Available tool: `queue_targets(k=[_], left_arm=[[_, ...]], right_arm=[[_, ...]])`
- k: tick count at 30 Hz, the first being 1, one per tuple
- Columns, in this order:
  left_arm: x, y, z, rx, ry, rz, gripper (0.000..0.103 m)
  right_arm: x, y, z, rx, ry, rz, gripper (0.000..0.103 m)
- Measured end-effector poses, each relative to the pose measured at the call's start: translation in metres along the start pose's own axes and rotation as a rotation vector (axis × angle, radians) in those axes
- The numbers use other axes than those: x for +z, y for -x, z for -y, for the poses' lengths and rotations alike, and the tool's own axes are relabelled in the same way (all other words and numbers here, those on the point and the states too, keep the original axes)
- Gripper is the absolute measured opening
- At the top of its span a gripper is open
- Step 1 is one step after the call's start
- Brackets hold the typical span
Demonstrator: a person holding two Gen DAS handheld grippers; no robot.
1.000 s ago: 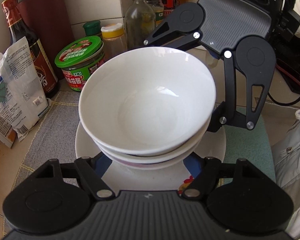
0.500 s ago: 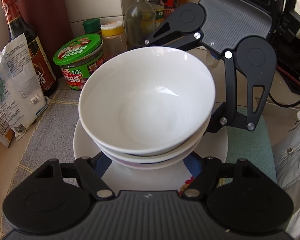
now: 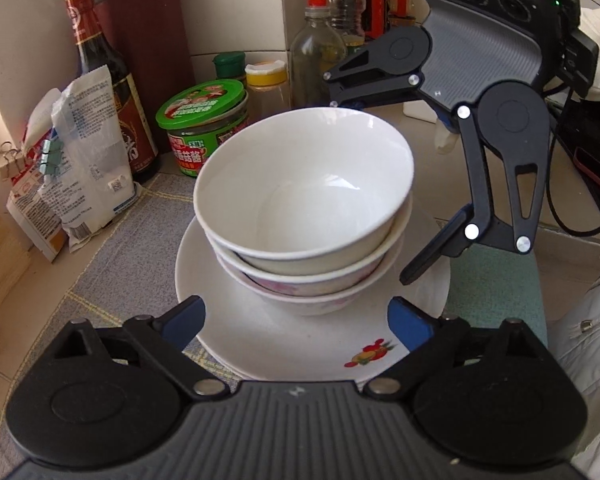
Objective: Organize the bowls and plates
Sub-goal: 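Lower the bowl stack onto the plates and open both tools, then withdraw both tools from the stacked bowls and plates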
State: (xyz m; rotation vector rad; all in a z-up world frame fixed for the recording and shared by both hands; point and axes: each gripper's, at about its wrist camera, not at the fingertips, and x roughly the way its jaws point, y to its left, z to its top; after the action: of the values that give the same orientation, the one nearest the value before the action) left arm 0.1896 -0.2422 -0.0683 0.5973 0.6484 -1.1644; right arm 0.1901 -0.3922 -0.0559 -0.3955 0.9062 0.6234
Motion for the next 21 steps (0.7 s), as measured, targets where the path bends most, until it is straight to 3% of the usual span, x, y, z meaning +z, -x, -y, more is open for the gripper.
queue_targets(k=[5, 12, 15, 21], left_arm=[[-0.008, 0.036, 0.006, 0.178, 0.074, 0.112, 0.102], [-0.024, 0.079, 0.009, 0.352, 0.166, 0.256, 0.102], [-0.035, 0.085, 0.015, 0.393, 0.185, 0.242, 0.102], [-0.053, 0.109, 0.03, 0.389, 0.306, 0.24, 0.102]], right_arm=[[0.002, 0.013, -0.016, -0.061, -0.022, -0.004, 0.103], [0.015, 0.032, -0.05, -0.229, -0.126, -0.041, 0.103], [0.02, 0.038, -0.065, -0.299, -0.245, -0.05, 0.103], [0.024, 0.058, -0.103, -0.479, -0.52, -0.034, 0.103]])
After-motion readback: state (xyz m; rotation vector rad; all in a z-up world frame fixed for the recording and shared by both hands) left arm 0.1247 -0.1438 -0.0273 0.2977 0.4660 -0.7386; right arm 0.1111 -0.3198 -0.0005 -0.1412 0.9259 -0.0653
